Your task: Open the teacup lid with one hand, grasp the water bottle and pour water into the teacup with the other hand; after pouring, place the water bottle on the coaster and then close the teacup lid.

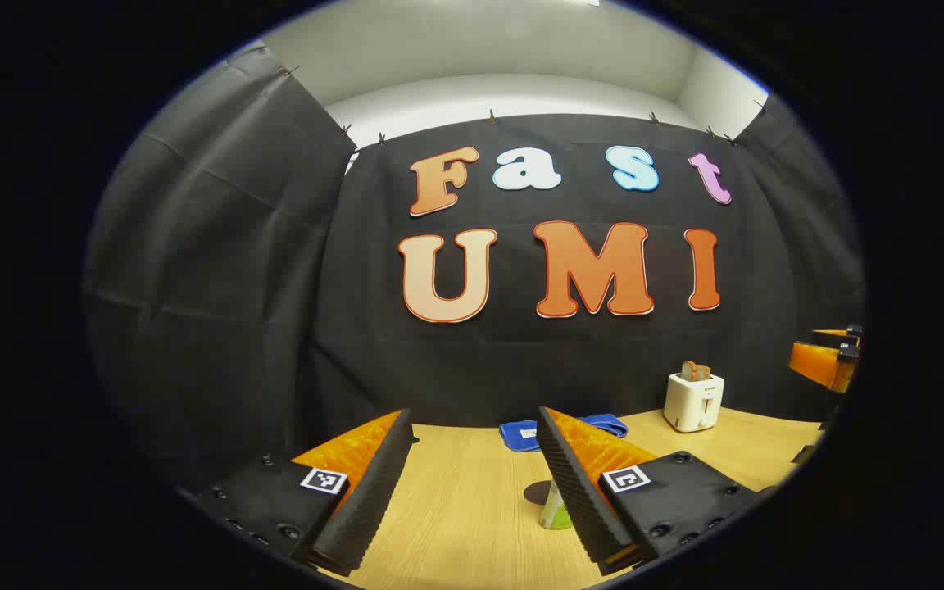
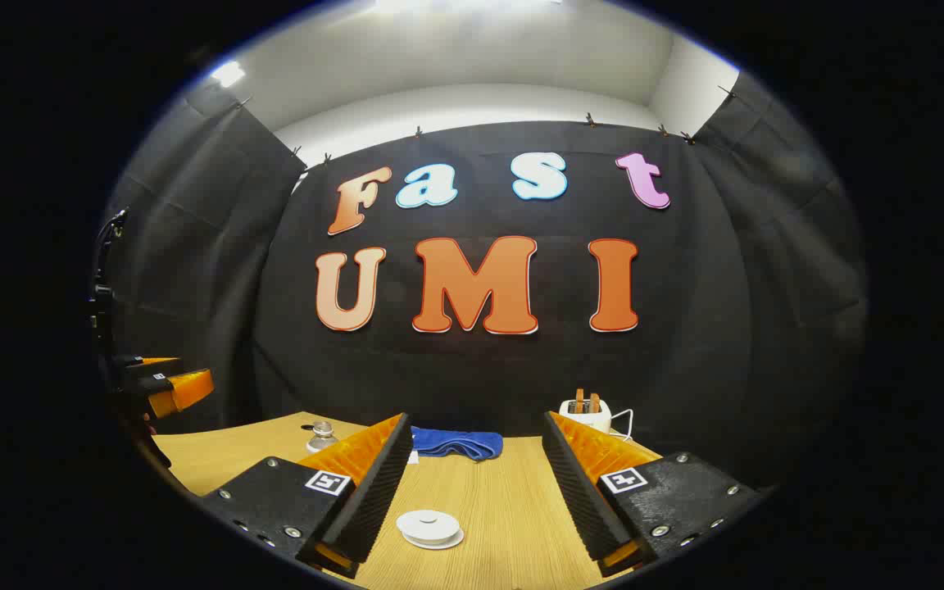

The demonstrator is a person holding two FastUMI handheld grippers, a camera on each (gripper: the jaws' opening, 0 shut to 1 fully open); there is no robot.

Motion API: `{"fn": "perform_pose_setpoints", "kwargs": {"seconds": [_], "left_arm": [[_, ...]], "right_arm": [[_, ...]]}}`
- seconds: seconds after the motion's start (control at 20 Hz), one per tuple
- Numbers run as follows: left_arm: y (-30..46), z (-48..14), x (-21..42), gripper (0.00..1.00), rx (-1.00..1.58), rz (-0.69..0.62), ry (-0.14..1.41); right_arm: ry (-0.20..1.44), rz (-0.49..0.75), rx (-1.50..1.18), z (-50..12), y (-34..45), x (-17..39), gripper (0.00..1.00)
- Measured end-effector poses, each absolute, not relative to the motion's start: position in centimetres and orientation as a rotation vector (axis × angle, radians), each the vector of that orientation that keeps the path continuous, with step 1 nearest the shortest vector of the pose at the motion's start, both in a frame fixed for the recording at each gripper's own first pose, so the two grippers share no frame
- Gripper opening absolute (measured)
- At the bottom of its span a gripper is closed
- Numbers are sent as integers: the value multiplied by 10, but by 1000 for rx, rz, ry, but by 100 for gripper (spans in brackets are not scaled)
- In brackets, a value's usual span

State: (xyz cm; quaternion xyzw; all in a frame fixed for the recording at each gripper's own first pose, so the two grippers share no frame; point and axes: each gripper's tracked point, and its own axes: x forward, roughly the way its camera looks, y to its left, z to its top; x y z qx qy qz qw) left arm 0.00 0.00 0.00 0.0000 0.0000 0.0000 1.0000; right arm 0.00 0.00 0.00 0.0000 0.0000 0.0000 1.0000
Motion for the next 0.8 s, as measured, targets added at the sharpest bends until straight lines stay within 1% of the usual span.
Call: {"fn": "perform_pose_setpoints", "kwargs": {"seconds": [0.25,0.3,0.35,0.6,0.65,0.7,0.8], "left_arm": [[-5,0,1,95,-4,-8,3],[-6,1,2,97,-5,-9,1],[-6,0,2,95,-8,-7,2],[-10,0,5,95,-14,-15,9],[-11,-1,4,97,-15,-19,9],[-13,-1,5,95,-15,-21,7],[-17,-1,6,95,-17,-34,13]], "right_arm": [[-4,21,9,2,7,1,95],[-3,23,7,2,7,1,95],[-1,23,3,1,7,2,95],[18,32,-8,-6,9,1,95],[20,34,-11,-7,10,1,95],[20,38,-14,-7,11,3,95],[25,46,-23,-10,15,4,95]]}}
